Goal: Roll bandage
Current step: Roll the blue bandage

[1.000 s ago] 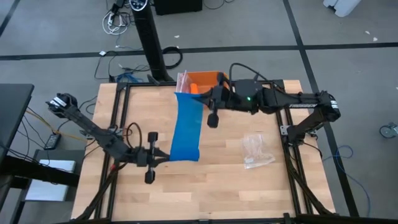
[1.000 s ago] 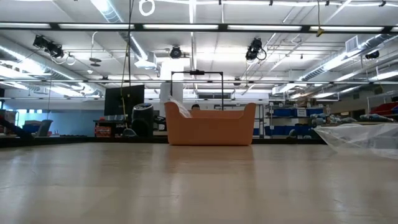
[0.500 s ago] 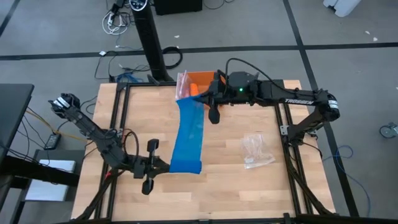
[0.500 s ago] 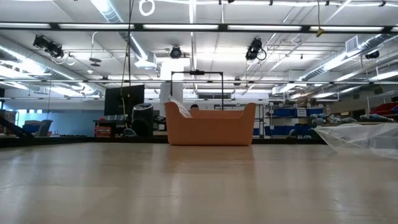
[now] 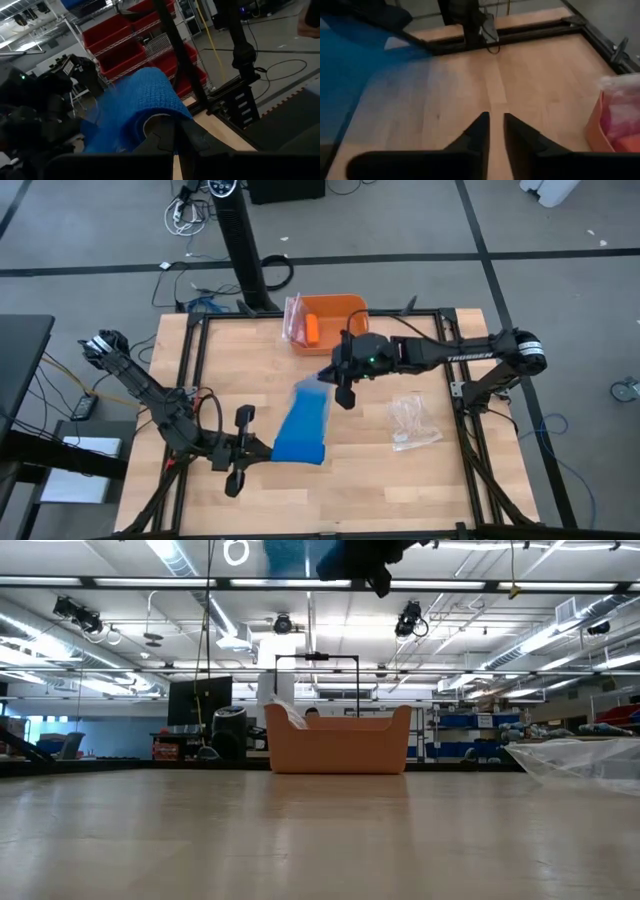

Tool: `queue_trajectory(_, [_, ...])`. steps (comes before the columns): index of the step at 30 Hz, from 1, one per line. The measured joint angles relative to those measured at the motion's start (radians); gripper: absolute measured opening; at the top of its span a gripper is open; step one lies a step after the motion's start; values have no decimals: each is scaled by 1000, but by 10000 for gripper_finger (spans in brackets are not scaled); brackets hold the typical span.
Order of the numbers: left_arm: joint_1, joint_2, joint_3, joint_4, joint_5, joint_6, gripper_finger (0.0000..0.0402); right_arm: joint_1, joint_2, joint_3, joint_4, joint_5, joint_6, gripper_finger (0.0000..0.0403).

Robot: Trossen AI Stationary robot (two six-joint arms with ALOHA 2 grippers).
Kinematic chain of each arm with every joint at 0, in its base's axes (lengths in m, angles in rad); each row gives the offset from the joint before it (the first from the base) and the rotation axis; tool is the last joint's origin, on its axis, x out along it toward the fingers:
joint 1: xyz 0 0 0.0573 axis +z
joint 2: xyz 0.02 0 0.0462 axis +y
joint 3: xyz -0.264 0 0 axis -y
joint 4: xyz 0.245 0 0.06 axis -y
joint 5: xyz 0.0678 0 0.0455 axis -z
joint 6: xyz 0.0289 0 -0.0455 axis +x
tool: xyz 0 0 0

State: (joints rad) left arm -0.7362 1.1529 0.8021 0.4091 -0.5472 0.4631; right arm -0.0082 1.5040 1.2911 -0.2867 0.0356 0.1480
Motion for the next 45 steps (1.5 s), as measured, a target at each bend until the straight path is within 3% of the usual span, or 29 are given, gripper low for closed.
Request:
queue_trajectory(10, [0, 0, 0, 5, 2, -25, 7, 21, -2, -3, 27, 10, -47, 209])
queue_trajectory(17, [1, 0, 0, 35, -33, -56, 7, 24, -77, -3, -65, 24, -97, 267])
queue_trajectory(21, [1, -1, 0, 36, -82, -85, 7, 64, -142, -6, -138, 29, -90, 273])
queue_trajectory(25, [1, -1, 0, 80, -111, -98, 7, 161, -189, -94, -99, 49, -47, 266])
queue_trajectory(28, [4, -1, 0, 116, -141, -100, 8, 242, -191, -240, 58, 94, -2, 260])
queue_trajectory(36, [27, -1, 0, 140, -140, -116, 8, 339, -134, -533, 803, 162, 42, 258])
queue_trajectory(39, [43, -1, 0, 145, -137, -117, 8, 340, -101, -546, 881, 158, 45, 257])
queue_trajectory(45, [65, -1, 0, 146, -132, -113, 8, 309, -36, -511, 874, 151, 17, 247])
